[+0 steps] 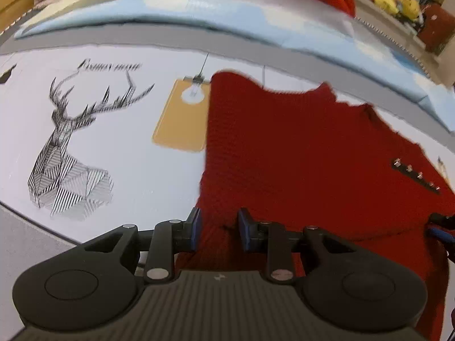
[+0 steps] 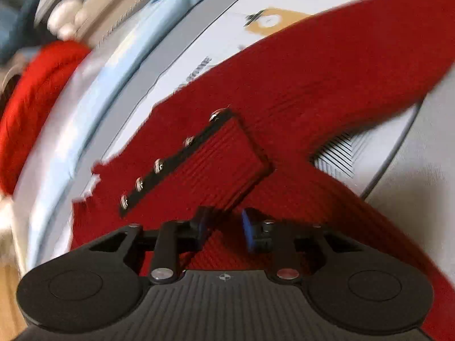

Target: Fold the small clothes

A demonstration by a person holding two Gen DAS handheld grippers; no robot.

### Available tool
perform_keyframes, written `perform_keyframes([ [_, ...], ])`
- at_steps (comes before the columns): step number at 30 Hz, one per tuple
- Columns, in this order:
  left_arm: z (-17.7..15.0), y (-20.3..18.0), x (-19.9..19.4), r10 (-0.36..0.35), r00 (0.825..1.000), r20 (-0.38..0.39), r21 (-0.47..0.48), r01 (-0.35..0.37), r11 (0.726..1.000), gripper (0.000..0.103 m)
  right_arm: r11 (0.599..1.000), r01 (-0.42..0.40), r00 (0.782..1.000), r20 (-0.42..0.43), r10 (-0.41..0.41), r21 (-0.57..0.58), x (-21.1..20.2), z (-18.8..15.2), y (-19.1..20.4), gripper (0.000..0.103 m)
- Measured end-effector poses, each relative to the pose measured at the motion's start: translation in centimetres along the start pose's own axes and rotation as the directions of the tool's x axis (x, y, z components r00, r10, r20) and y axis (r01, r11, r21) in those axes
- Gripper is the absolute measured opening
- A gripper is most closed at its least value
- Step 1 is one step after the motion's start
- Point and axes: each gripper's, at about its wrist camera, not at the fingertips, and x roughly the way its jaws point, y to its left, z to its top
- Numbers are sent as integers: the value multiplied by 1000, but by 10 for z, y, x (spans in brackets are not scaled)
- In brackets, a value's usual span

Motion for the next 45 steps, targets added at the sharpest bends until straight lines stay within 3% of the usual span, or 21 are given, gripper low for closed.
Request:
perform_keyframes([
  [3,5,-11,-13,-16,998,54,44,14,999,31,998,-2,998,60,6,-65,-14,6,9,31],
  [10,-1,-28,-16,-43,997,66,115,35,993,32,1000,17,996,84,-17,5,-28,24,-12,32],
  [14,-13,-26,9,21,998,-56,121,-14,993,32,999,33,995,96,-33,7,-40,33,-30,32],
  [16,-17,-28,15,44,994,-95,132,-32,991,32,999,48,993,110,-49,11,-54,40,-51,32],
  [21,-13,-45,-9,6,1000,-24,169,-2,986,35,994,89,982,160,-98,59,-78,63,-99,33],
  [26,-15,-62,-22,-11,1000,14,246,8,969,36,968,152,957,216,-195,201,-91,93,-171,33],
  [31,-20,-68,-23,-6,1000,15,277,1,961,36,920,133,947,228,-228,368,-96,112,-239,33],
  [34,-19,-66,-23,-5,1000,17,268,0,963,36,900,111,943,240,-229,421,-95,115,-260,33],
  [42,-17,-65,-25,-18,1000,21,279,11,960,36,879,10,943,288,-167,476,-87,119,-270,34],
  [45,-16,-63,-25,-17,1000,21,269,11,963,36,876,8,940,294,-170,481,-87,122,-267,34],
])
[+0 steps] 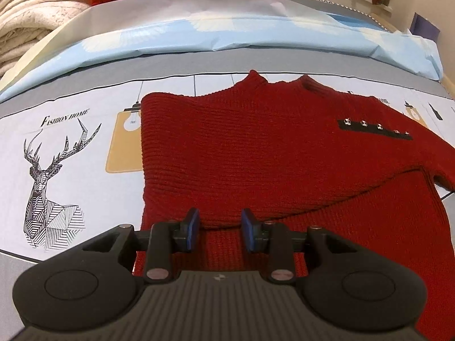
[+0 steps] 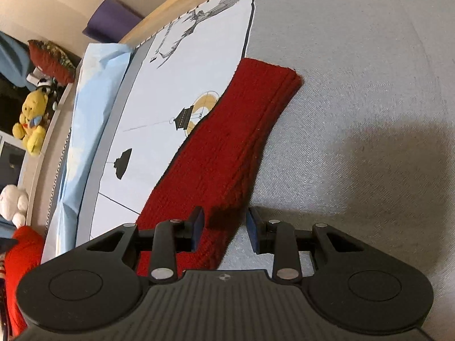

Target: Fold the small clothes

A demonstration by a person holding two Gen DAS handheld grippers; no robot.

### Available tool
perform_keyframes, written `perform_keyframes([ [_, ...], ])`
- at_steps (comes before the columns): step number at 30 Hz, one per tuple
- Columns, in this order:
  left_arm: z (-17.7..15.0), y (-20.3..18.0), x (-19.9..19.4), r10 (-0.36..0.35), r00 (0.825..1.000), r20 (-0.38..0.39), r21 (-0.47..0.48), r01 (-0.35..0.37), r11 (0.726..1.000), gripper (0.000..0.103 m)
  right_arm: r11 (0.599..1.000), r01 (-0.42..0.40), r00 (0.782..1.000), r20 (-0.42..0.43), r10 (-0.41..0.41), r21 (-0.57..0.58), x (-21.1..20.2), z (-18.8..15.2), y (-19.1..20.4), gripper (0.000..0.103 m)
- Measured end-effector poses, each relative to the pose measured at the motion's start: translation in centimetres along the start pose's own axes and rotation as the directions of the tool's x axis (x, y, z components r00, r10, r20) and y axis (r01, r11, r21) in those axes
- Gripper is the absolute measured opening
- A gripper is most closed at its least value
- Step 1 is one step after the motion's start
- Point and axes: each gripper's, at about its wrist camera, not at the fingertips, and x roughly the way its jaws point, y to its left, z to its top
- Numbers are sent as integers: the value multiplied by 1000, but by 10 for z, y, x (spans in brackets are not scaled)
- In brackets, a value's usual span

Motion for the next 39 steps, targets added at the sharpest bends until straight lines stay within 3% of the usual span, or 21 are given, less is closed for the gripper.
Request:
perform_keyframes([
  [6,0,4,0,5,1000,-4,-3,-5,1000,36,1000,9,1000,13,-8,-19,1,-3,5,33],
  [9,0,6,0,10,1000,-7,-3,-10,1000,36,999,27,999,23,-27,-25,2,-4,8,20],
  [13,0,9,0,6,1000,-10,-6,-6,1000,36,998,37,998,55,-35,-44,-2,-8,12,14],
  [20,-1,17,-2,6,1000,-11,-21,-7,1000,36,973,89,978,204,-45,-211,-23,-26,61,13],
  [23,0,23,-4,4,1000,-6,-31,-4,1000,36,921,113,959,284,-2,-374,-39,-52,104,13],
  [26,2,30,-8,7,1000,1,-49,-7,999,36,790,18,948,262,182,-613,-62,-105,162,12],
  [28,2,37,-10,9,1000,6,-64,-9,998,36,642,-57,928,196,316,-764,-82,-159,197,12],
  [31,3,45,-11,14,1000,3,-83,-14,996,36,377,-183,886,14,463,-908,-111,-253,226,12],
  [33,3,49,-11,12,1000,1,-97,-11,995,36,171,-316,864,-208,459,-933,-115,-316,230,14],
  [34,3,52,-10,9,1000,-1,-103,-9,995,36,106,-394,855,-322,406,-913,-111,-343,227,14],
  [37,4,57,-9,1,1000,-8,-130,-2,992,36,59,-543,831,-527,176,-837,-88,-396,212,14],
  [39,5,61,-8,-5,1000,-9,-152,4,988,36,55,-556,830,-551,81,-829,-80,-409,206,14],
])
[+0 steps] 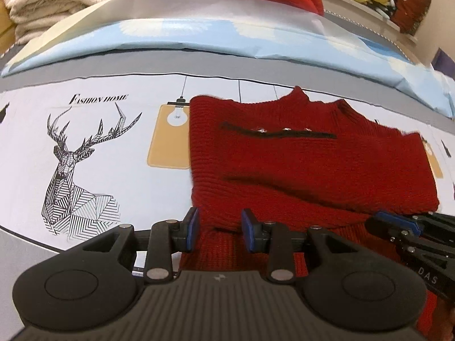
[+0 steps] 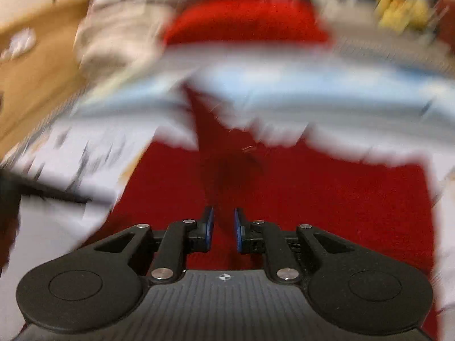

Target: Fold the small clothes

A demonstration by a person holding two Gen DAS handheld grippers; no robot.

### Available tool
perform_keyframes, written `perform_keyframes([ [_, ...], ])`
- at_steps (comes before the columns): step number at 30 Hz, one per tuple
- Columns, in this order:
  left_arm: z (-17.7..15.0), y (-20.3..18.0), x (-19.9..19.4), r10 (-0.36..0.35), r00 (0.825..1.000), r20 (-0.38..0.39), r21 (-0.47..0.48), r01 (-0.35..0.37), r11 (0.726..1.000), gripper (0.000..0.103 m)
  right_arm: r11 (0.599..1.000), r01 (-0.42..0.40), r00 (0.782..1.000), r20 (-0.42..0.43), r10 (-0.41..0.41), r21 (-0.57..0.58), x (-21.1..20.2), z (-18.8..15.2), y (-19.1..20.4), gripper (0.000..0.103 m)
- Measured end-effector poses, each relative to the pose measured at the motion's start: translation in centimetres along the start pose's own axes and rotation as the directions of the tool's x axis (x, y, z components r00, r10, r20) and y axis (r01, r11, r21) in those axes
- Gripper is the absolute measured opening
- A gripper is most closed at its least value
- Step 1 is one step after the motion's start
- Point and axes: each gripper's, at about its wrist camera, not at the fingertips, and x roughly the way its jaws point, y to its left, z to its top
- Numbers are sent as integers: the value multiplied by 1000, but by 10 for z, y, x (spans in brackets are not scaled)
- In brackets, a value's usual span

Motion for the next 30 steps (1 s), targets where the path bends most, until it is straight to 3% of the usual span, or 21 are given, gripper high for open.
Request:
perform_keyframes([
  [1,1,1,0,-3,1000,0,-10,3,1000,36,1000,15,1000,3,-15,10,-1,1,-2,14],
  [6,2,8,4,-30,1000,7,-82,31,996,36,978,69,995,59,-82,198,-7,11,-35,34],
  [12,3,13,12,-140,988,71,-243,153,958,34,901,195,980,-115,-163,387,16,-10,-80,33],
  [19,-6,30,40,-235,966,106,-438,258,861,36,911,172,982,-134,-130,374,-13,-1,-68,34],
  [21,-8,36,48,-261,958,121,-487,286,825,43,909,147,986,-134,-102,391,-17,1,-67,34],
  [23,-9,43,56,-277,952,127,-511,302,804,44,913,122,989,-128,-78,389,-20,2,-64,34],
  [26,-9,56,64,-302,942,147,-582,329,744,44,921,110,989,-135,-63,374,-18,2,-63,34],
  [28,-9,59,67,-299,941,159,-592,333,734,43,913,126,986,-148,-73,388,-15,2,-68,34],
  [30,-7,58,71,-285,946,157,-589,321,742,38,903,138,984,-157,-79,407,-14,2,-74,34],
])
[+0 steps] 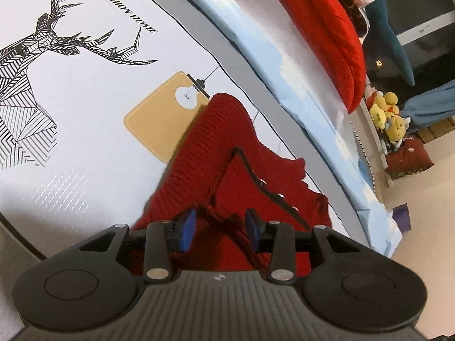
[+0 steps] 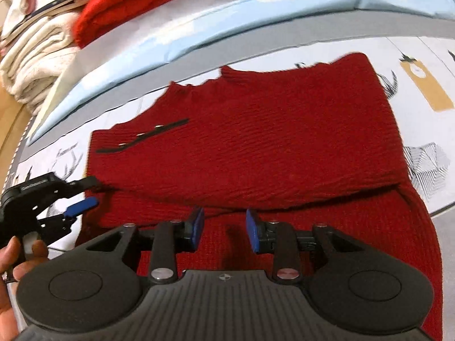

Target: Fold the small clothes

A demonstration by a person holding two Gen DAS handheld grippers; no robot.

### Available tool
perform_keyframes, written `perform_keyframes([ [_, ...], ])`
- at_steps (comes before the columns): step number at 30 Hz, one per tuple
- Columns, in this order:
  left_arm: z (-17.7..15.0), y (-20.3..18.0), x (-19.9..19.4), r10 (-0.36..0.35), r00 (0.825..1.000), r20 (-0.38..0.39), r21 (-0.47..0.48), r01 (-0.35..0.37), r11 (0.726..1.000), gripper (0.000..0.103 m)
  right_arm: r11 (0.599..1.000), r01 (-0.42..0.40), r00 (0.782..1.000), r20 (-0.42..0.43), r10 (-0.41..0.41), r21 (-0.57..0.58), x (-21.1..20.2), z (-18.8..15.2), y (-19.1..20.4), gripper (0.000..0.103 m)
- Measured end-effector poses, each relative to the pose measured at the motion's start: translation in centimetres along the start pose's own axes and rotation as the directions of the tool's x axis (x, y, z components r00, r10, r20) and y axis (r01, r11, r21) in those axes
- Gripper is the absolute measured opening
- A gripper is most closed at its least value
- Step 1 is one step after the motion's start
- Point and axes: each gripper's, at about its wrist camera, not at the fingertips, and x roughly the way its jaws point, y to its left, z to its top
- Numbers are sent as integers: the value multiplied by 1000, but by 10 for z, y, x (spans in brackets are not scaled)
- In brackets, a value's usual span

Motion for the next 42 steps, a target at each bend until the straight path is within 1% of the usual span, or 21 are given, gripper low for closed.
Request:
perform_keyframes([
  [1,0,-2,2,7,1000,5,9,-7,1000,37,1000,3,1000,0,-3,7,0,1,-2,34],
  [2,-1,-3,3,14,1000,11,20,-14,1000,29,1000,4,1000,2,-4,11,0,2,-4,34],
  [3,-1,-7,3,26,999,21,45,-27,999,9,1000,4,1000,4,-4,12,0,3,-5,34],
  [7,3,-29,-24,32,992,119,145,-49,988,7,1000,16,1000,5,-16,16,2,5,-12,34],
  [10,5,-46,-54,55,976,211,201,-99,975,7,998,34,999,28,-35,51,1,14,-27,34],
  [12,5,-47,-52,112,976,188,212,-152,965,11,993,63,996,62,-69,98,-3,21,-41,34],
  [13,5,-45,-48,172,969,179,225,-210,951,11,990,76,994,74,-85,118,-4,24,-49,34],
  [15,4,-46,-48,253,939,235,248,-309,918,11,982,112,989,82,-125,153,-3,27,-62,34],
  [16,5,-48,-50,254,932,257,263,-321,910,11,975,132,986,79,-148,180,-1,28,-70,34],
  [18,5,-55,-50,194,948,251,309,-268,913,11,958,146,984,63,-167,247,2,29,-86,33],
  [20,1,-60,-42,129,972,194,367,-195,909,11,949,139,986,49,-159,284,6,28,-94,32],
  [22,-4,-58,-27,129,984,124,386,-167,907,12,948,144,984,59,-167,284,2,29,-91,32],
  [24,-10,-47,-7,206,978,45,380,-207,902,15,956,167,977,89,-193,241,-2,30,-83,33],
  [25,-12,-40,2,277,961,18,380,-262,887,15,959,179,975,89,-203,221,0,30,-83,33],
  [28,-11,-41,-1,271,962,23,370,-260,892,15,945,163,982,44,-183,284,7,29,-98,32],
  [30,-11,-51,-12,232,970,75,403,-242,882,16,944,150,981,75,-179,293,-1,32,-97,32],
  [32,-10,-55,-16,229,968,103,420,-251,872,16,955,183,968,126,-217,235,-9,36,-91,33],
  [36,-13,-39,-3,335,942,12,412,-310,857,21,949,211,968,82,-236,233,-2,36,-106,30],
  [38,-12,-46,-16,342,939,38,414,-326,850,22,944,205,970,73,-231,260,-9,38,-108,28],
  [40,-8,-58,-37,278,958,67,428,-279,860,22,942,206,966,101,-239,265,-24,42,-102,32],
  [42,-7,-69,-58,237,966,103,455,-258,852,22,942,199,960,140,-243,271,-42,46,-98,32],
])
